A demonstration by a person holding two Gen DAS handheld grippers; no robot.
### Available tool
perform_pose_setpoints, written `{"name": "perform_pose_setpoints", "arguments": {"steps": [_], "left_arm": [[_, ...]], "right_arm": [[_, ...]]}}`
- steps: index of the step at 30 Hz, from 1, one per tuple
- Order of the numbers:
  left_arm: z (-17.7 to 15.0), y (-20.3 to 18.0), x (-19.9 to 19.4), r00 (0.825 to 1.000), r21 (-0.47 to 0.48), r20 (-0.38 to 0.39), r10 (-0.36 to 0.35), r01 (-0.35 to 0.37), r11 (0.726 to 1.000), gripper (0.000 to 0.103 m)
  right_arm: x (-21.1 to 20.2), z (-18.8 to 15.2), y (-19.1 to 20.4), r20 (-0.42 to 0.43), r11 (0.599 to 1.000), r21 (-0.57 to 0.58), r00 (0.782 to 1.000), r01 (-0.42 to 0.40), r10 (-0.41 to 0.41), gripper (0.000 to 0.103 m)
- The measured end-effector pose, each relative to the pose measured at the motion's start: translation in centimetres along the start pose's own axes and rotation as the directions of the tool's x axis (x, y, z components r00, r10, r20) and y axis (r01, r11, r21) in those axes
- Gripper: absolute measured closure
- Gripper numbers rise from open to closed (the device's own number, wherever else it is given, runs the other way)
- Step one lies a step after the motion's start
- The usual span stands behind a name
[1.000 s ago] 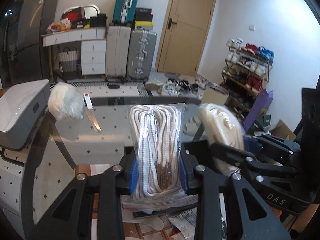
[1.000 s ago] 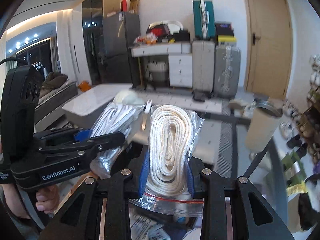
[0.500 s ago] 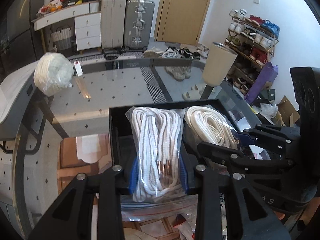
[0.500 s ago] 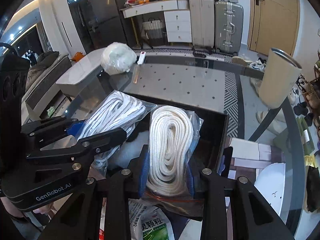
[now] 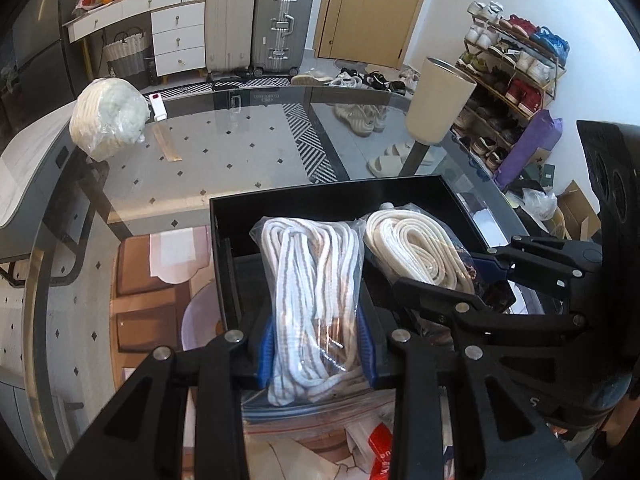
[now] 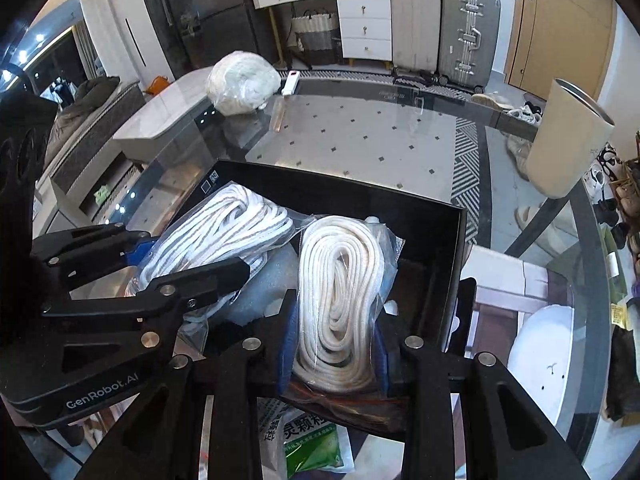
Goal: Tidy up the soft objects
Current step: 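Lower both rope bags into the black box and open both grippers, then withdraw both grippers from the box toward the remaining packets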
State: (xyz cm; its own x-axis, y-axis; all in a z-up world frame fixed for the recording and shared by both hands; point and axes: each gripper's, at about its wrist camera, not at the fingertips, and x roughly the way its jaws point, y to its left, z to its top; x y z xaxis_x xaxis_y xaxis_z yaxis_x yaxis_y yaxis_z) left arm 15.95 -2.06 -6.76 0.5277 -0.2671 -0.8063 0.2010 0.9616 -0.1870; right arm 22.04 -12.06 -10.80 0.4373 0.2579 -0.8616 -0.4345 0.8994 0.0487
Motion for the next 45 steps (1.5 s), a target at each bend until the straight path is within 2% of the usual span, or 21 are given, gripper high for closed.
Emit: {"name": "perform_pose_setpoints", "arguments": {"steps": [7,10,12,14,17,21,27,33,37,41,43,45], "left_arm": [[0.2,0.3,0.0,1.000,0.006,0.003,-0.021,0.021,1.000,0.070],[0.2,0.6,-0.1,1.000,0.007,0.005,-0.028,0.028,1.000,0.064],[0.3,0.8,-0.3,0.999,-0.006,0.013,-0.041,0.041,0.999,0.061],[0.3,1.1,-0.5,0.997,-0.025,0.019,-0.071,0.071,0.997,0.057],[0.4,1.2,-1.1,0.997,-0.023,0.039,-0.065,0.066,0.998,0.050],[0.7,0.9,-2.1,0.997,-0.005,0.071,-0.040,0.040,0.999,0.050],[-0.5,0.3,-5.4,0.995,0.024,0.077,-0.069,0.067,0.997,0.048],[-4.2,-0.6,-7.3,0.995,0.080,0.040,-0.087,0.083,0.993,0.046],[-7.0,-0.5,-5.7,0.992,0.058,-0.054,-0.118,0.121,0.991,0.046],[-8.5,-0.8,-3.7,0.984,0.031,-0.123,-0.127,0.132,0.991,0.046],[-8.5,-1.3,-3.2,0.984,0.045,-0.136,-0.119,0.126,0.991,0.046],[-8.3,-2.0,-2.8,0.985,0.060,-0.139,-0.101,0.110,0.992,0.046]], "right_arm": [[0.1,-0.1,0.3,0.001,1.000,-0.004,1.000,0.018,-0.018,0.071],[-0.1,-0.1,0.2,0.007,1.000,-0.001,1.000,0.027,-0.027,0.069],[-0.7,-0.1,0.0,0.022,0.999,0.006,0.999,0.043,-0.043,0.061],[-1.4,-0.1,-0.3,0.043,0.999,0.016,0.998,0.045,-0.046,0.059],[-2.3,-0.1,-0.5,0.065,0.999,0.025,0.997,0.048,-0.049,0.054],[-3.4,-0.3,-0.6,0.087,0.999,0.020,0.996,0.027,-0.028,0.053],[-6.2,-1.7,0.0,0.100,1.000,-0.016,0.995,-0.018,0.019,0.053],[-7.8,-5.5,-0.5,0.058,0.995,-0.028,0.994,-0.094,0.096,0.052],[-6.5,-8.0,-0.4,-0.027,0.990,-0.031,0.990,-0.137,0.136,0.052],[-5.4,-9.0,-1.0,-0.051,0.985,0.028,0.984,-0.172,0.173,0.052],[-5.1,-9.0,-1.3,-0.057,0.978,0.066,0.978,-0.199,0.202,0.048],[-4.6,-8.9,-1.0,-0.065,0.978,0.078,0.978,-0.192,0.197,0.039]]}}
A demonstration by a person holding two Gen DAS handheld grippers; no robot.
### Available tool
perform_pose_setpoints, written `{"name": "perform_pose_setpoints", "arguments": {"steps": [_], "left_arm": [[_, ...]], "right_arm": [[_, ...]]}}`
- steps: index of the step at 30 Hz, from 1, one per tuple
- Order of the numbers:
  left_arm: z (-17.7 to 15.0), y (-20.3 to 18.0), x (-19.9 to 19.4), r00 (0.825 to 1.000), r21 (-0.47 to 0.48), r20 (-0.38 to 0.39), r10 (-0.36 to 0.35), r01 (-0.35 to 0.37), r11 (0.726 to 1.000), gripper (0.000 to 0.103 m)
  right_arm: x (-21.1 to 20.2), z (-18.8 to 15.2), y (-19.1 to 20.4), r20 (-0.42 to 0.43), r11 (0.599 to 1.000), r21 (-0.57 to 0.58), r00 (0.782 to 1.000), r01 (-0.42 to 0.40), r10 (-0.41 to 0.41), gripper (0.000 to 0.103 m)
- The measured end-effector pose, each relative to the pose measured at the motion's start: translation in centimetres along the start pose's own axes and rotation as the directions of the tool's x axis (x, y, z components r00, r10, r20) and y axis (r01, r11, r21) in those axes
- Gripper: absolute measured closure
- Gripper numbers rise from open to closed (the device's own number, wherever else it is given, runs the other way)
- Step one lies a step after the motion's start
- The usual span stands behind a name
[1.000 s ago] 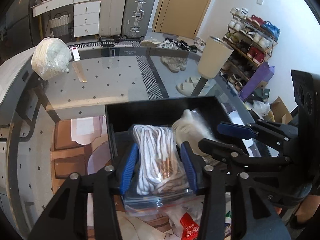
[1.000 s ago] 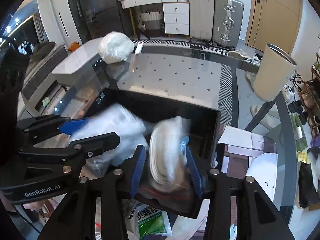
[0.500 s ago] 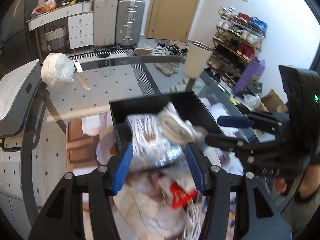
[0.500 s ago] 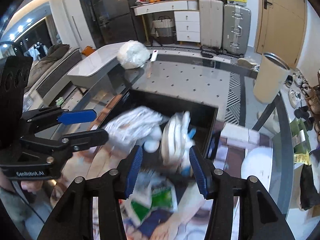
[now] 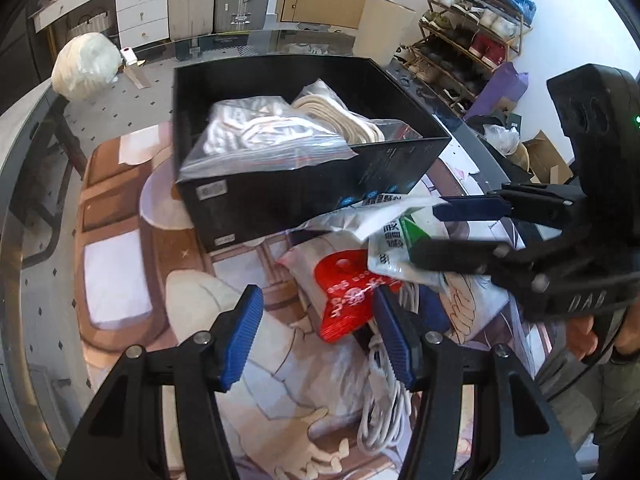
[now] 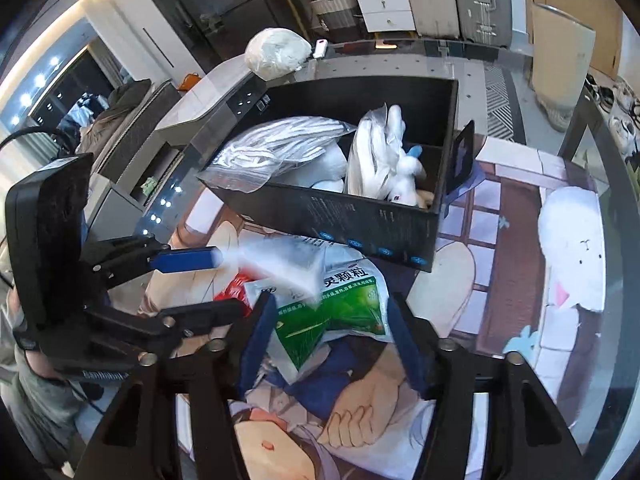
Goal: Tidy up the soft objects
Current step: 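Withdraw both grippers from the box toward the remaining packets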
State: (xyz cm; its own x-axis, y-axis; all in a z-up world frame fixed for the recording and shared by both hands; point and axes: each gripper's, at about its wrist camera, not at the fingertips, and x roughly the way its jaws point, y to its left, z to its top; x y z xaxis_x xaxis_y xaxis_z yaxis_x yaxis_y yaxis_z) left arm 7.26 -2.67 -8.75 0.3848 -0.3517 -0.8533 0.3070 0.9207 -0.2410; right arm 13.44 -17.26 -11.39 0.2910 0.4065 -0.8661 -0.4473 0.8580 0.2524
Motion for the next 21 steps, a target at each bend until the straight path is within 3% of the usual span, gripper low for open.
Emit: {"name": "perform_pose_setpoints", "arguments": {"steps": [6,10,21], "left_arm": [[0.4,-0.8,0.4,1.000,0.012,-0.006,-0.009,0.009,1.000,0.046],[0.5,-1.4,0.7,1.000,0.022,-0.010,-0.021,0.021,1.000,0.045],[2.0,-2.2,3.2,1.000,0.011,-0.019,0.023,-0.023,1.000,0.041]], "right_arm": [[0.9,0.0,-0.1,-0.031,0.999,-0.024,0.999,0.041,-0.042,0.038],[0.1,-0.5,-0.8,-0.044,0.977,-0.120,0.982,0.177,-0.183,0.038],[-1.1,0.1,-3.0,-0.029,0.995,0.020,0.995,0.097,-0.096,0.038]]}}
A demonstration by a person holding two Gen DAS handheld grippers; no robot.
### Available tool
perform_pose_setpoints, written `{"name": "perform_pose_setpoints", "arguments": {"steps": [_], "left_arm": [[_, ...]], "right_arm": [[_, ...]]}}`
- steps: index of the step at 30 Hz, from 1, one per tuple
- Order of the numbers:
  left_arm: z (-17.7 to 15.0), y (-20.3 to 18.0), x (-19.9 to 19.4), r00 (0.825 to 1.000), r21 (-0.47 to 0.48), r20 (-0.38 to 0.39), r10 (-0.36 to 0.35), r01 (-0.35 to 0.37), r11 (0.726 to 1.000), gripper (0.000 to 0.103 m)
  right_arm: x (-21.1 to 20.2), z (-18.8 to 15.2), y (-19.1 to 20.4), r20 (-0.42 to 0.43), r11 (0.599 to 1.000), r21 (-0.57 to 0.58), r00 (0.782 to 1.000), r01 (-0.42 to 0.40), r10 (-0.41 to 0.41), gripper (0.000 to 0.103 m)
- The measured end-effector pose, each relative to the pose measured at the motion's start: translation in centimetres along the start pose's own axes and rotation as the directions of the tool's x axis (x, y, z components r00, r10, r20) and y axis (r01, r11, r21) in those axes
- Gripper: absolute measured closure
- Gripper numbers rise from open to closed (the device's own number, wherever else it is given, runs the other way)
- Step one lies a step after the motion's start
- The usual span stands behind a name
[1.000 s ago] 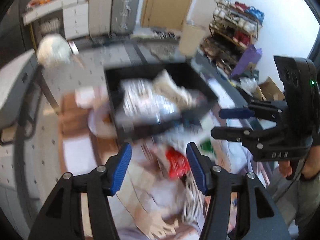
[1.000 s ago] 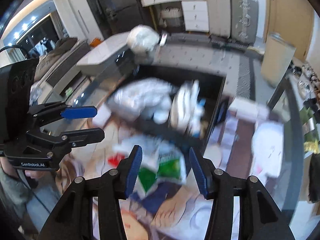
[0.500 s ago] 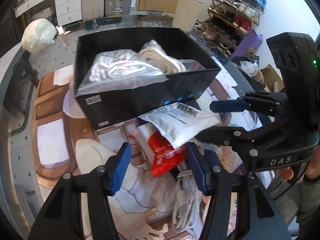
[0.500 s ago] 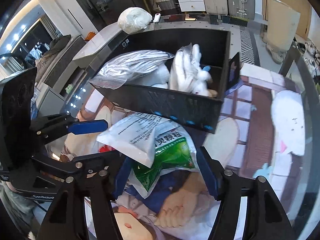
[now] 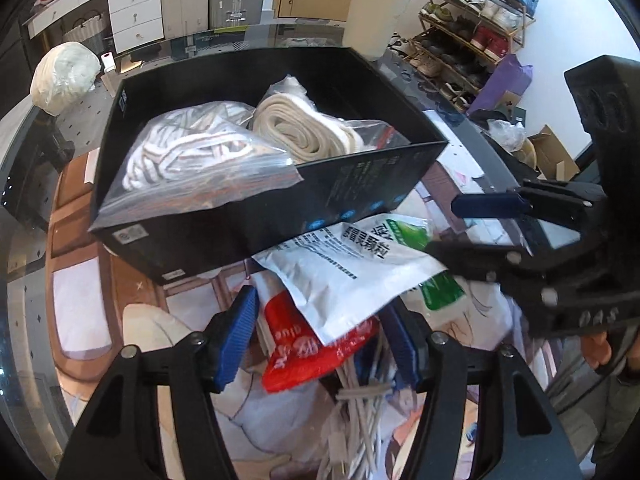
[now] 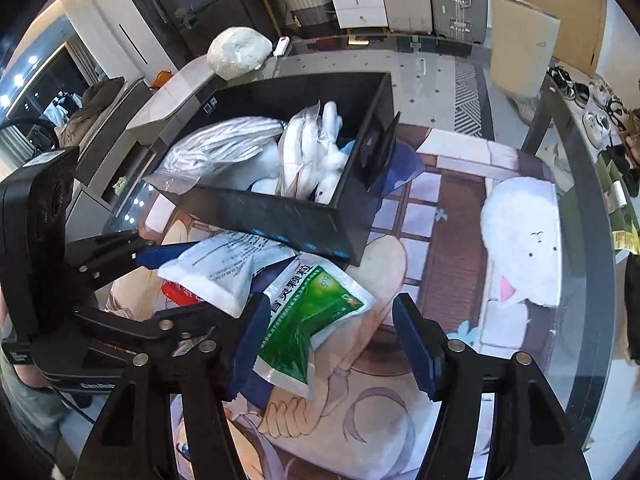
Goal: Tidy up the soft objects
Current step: 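Withdraw both grippers from the box toward the remaining packets, then grasp the red balloon glue packet with the left gripper while the right gripper grasps the green packet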
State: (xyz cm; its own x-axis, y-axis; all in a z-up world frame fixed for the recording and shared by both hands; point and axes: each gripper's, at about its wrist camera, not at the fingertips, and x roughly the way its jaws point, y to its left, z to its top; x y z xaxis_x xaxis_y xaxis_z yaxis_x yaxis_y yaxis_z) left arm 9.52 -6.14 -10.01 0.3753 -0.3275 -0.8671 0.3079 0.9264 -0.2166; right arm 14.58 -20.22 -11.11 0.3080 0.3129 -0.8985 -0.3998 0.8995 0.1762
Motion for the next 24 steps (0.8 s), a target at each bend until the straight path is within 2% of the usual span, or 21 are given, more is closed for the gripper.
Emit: {"name": "perform_pose_setpoints", "arguments": {"steps": [2,3,4,9,13,16,17,18,19,20,21,24], "left_arm": [[0.1,0.0,0.4,1.000,0.008,-0.005,0.022,-0.022,1.000,0.043],[0.1,0.0,0.5,1.000,0.015,-0.009,0.027,-0.027,1.000,0.055],[0.1,0.0,0.4,1.000,0.018,-0.007,0.026,-0.026,0.999,0.060],[-1.0,0.9,-0.9,1.000,0.030,-0.017,0.014,-0.014,0.999,0.061],[-3.0,2.5,-2.4,0.998,0.041,-0.016,0.053,-0.053,0.998,0.061],[-4.3,4.6,-3.2,0.998,-0.001,-0.019,0.062,-0.062,0.998,0.061],[-4.6,5.2,-3.4,0.998,-0.016,-0.014,0.063,-0.063,0.998,0.061],[-4.7,5.7,-3.5,0.998,-0.029,-0.008,0.063,-0.063,0.998,0.061],[-4.7,5.9,-3.5,0.998,-0.037,-0.003,0.061,-0.061,0.997,0.061],[-4.6,6.1,-3.4,0.998,-0.044,0.002,0.063,-0.063,0.997,0.061],[-4.5,6.1,-3.3,0.997,-0.048,0.005,0.071,-0.071,0.996,0.061],[-3.8,5.8,-2.9,0.996,-0.059,0.017,0.092,-0.091,0.994,0.061]], "right_arm": [[1.0,0.2,0.9,-0.012,1.000,0.006,1.000,-0.008,0.008,0.038],[1.3,0.2,1.1,-0.019,1.000,0.003,1.000,-0.006,0.006,0.038],[1.4,0.2,1.1,-0.024,1.000,-0.003,1.000,-0.003,0.003,0.038],[2.4,-0.4,1.9,-0.048,1.000,-0.026,0.999,0.009,-0.010,0.037],[3.2,-0.4,3.2,-0.049,0.998,-0.069,0.999,0.013,-0.017,0.031],[3.5,-0.4,4.0,-0.064,0.992,-0.121,0.997,0.041,-0.049,0.032],[3.5,-0.4,4.2,-0.065,0.988,-0.141,0.996,0.058,-0.068,0.041],[3.6,-0.5,4.2,-0.066,0.986,-0.152,0.994,0.070,-0.081,0.054],[3.5,-0.4,4.3,-0.071,0.984,-0.166,0.994,0.069,-0.082,0.060],[3.4,-0.4,4.2,-0.077,0.984,-0.169,0.995,0.057,-0.071,0.072],[3.2,-0.4,4.1,-0.076,0.984,-0.170,0.995,0.052,-0.066,0.078],[2.4,-0.7,3.4,-0.054,0.977,-0.184,0.991,0.110,-0.122,0.081]]}}
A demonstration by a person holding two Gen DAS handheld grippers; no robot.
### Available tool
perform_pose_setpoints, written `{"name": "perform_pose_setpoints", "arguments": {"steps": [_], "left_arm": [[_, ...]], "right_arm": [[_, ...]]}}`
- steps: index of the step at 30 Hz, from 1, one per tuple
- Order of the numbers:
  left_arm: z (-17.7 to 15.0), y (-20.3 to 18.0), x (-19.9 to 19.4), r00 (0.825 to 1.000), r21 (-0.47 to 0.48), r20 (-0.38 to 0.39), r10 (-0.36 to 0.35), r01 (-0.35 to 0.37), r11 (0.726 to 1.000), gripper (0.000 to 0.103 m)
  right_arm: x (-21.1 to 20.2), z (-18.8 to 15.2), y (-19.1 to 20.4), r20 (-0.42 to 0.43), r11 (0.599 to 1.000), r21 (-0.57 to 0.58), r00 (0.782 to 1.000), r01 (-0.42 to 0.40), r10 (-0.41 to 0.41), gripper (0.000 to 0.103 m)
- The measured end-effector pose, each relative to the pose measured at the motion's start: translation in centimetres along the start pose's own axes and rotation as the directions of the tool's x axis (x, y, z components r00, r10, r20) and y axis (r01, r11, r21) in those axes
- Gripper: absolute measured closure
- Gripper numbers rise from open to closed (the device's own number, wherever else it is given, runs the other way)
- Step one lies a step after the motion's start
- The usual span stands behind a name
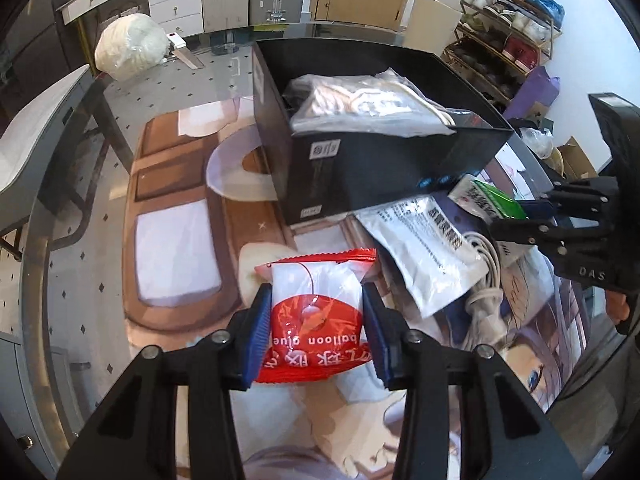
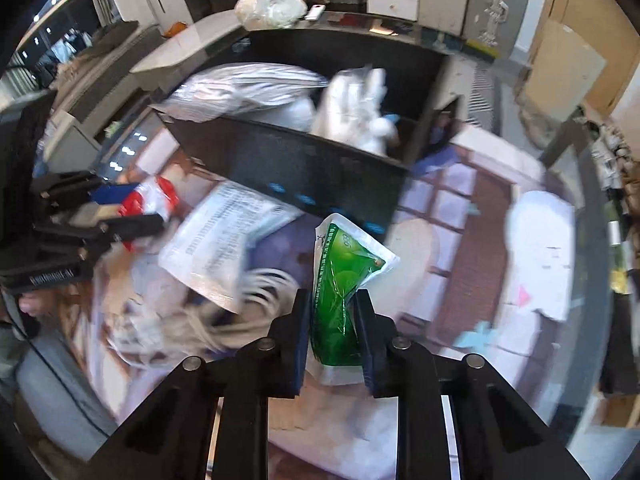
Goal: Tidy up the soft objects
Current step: 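Grasp the red balloon glue packet with the left gripper while the right gripper grasps the green packet, then lift both packets and carry them over the black box with both grippers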
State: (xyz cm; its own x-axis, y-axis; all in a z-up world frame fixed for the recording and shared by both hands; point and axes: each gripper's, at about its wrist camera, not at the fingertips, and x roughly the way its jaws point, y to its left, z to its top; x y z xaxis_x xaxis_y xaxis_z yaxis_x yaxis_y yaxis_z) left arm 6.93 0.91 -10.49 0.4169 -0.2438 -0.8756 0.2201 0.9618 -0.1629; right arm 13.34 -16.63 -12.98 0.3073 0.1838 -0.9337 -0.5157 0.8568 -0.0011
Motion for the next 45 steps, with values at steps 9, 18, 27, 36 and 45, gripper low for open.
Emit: {"name": "perform_pose_setpoints", "arguments": {"steps": [9,18,27,36,45], "left_arm": [[0.9,-0.6,0.6,1.000,0.021,0.008,0.000,0.000,1.000,0.039],[0.7,-1.2,1.3,0.999,0.042,0.006,0.041,-0.042,0.998,0.028],[1.4,-1.2,1.5,0.995,0.071,0.015,0.095,-0.096,0.993,0.060],[1.3,-1.3,-0.3,0.999,0.058,0.029,0.023,-0.025,0.998,0.061],[1.6,-3.0,-5.7,0.962,0.142,0.271,0.000,-0.040,0.989,0.061]], "right_arm": [[-0.2,-0.2,-0.9,0.004,1.000,0.017,1.000,0.022,-0.022,0.071],[1.2,0.0,-0.1,-0.006,0.998,0.013,0.998,0.063,-0.063,0.045],[0.8,0.0,0.9,-0.006,0.999,-0.014,0.999,0.043,-0.043,0.089],[-1.4,-0.7,2.0,0.047,1.000,-0.018,0.999,0.005,-0.004,0.090],[-5.8,-0.6,2.7,0.195,1.000,-0.019,0.981,0.011,-0.007,0.090]]}}
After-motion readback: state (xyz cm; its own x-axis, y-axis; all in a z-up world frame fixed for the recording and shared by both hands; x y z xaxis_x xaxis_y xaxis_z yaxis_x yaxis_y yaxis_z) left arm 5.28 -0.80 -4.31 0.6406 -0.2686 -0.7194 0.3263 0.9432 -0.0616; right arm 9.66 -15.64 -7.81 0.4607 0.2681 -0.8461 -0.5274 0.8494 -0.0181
